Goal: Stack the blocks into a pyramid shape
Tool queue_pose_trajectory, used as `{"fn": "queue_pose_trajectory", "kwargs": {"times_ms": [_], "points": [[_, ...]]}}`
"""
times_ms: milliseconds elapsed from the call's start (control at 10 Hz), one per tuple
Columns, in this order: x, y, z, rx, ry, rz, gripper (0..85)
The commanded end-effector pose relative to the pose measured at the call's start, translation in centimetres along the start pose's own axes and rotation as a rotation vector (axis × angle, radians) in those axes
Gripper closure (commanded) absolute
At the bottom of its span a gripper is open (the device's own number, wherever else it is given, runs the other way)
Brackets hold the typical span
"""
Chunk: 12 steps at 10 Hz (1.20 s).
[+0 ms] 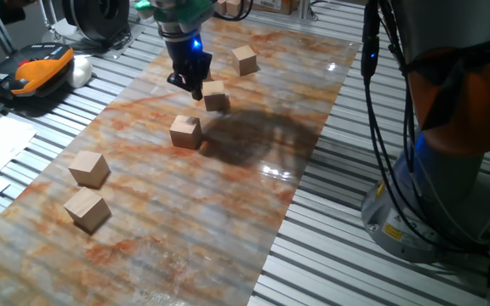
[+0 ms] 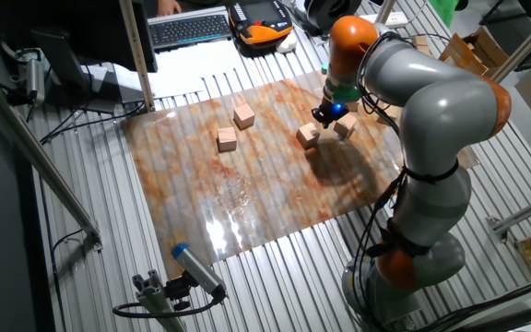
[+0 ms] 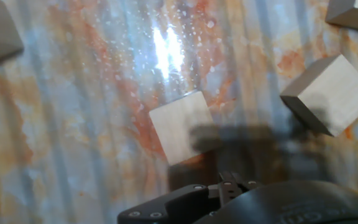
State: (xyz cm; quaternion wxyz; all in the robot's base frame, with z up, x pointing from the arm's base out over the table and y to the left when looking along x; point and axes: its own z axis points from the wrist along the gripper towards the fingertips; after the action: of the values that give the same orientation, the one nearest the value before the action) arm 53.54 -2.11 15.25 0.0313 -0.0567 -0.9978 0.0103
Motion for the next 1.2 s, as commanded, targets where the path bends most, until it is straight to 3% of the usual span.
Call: {"fn": "queue_pose_trajectory", "kwargs": {"times_ms": [0, 100, 300, 500, 900, 1000, 1100], "points": [[0.0, 0.0, 0.0, 0.001, -0.001, -0.008, 85.0], [0.0, 0.0, 0.0, -0.005, -0.004, -0.009, 85.0], [0.0, 0.0, 0.0, 0.018, -0.022, -0.019, 85.0], [0.0, 0.0, 0.0, 0.018, -0.022, -0.021, 85.0], [-0.6, -0.3, 0.3, 0.050, -0.029, -0.017, 85.0], [-0.9, -0.6, 0.4, 0.045, -0.025, -0.016, 85.0], [-1.3, -1.0, 0.5, 0.001, -0.011, -0.012, 85.0]]}}
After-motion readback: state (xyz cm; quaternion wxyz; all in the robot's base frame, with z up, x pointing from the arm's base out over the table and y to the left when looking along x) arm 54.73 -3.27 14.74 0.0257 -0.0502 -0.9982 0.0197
